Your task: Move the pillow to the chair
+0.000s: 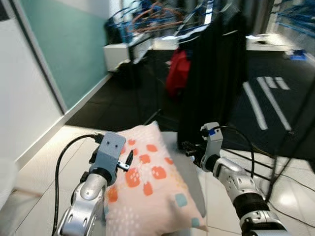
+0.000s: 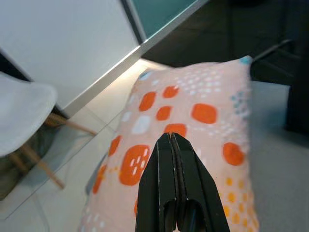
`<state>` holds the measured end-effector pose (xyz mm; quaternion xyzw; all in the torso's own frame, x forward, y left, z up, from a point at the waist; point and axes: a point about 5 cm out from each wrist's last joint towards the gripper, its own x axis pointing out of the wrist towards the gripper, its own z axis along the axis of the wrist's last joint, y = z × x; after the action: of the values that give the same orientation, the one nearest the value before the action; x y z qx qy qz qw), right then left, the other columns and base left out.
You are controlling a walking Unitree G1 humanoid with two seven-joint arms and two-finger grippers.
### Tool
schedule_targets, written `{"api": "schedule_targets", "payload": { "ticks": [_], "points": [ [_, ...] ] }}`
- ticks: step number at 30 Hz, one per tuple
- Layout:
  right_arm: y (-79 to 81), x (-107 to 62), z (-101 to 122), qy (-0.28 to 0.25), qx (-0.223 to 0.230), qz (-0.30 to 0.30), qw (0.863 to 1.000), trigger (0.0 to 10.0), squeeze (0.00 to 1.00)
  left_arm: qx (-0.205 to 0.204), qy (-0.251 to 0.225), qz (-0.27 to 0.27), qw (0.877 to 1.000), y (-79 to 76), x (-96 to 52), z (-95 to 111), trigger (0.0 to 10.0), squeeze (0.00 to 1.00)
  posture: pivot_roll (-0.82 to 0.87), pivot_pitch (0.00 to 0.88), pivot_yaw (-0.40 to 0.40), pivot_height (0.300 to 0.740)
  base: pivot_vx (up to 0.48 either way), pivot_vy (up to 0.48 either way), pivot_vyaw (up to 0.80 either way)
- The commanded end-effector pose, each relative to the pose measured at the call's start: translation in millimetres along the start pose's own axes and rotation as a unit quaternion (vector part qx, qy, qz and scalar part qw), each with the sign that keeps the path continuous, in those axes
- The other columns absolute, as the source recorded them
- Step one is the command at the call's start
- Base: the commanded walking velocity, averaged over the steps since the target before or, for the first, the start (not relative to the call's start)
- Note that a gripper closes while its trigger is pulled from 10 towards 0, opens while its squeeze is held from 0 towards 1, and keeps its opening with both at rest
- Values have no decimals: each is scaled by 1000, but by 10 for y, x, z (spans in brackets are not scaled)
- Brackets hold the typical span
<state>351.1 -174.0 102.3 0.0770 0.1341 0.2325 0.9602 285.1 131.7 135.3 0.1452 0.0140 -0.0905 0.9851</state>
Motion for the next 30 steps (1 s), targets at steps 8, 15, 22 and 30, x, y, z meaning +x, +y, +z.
{"api": "schedule_targets", "payload": {
  "ticks": [8,15,22,30],
  "points": [
    [-9,27,16,2,2,-16,1000,10000,0,20,4,-17,1000,-9,-12,15,10000,0,-170,23,16,740,0,-240,99],
    [-81,-16,-97,34,-8,-40,999,10000,0,77,-10,-32,996,-65,-3,67,10000,0,-168,25,15,740,0,-274,0],
    [-286,-204,-412,99,-14,-98,990,10000,0,186,-38,-75,979,-201,-13,107,10000,0,-170,29,10,740,0,0,0],
    [-397,-613,-1101,245,-55,-129,959,10000,0,283,-93,-135,945,-422,-75,148,10000,0,-175,37,-4,740,0,0,0]
  ]
}}
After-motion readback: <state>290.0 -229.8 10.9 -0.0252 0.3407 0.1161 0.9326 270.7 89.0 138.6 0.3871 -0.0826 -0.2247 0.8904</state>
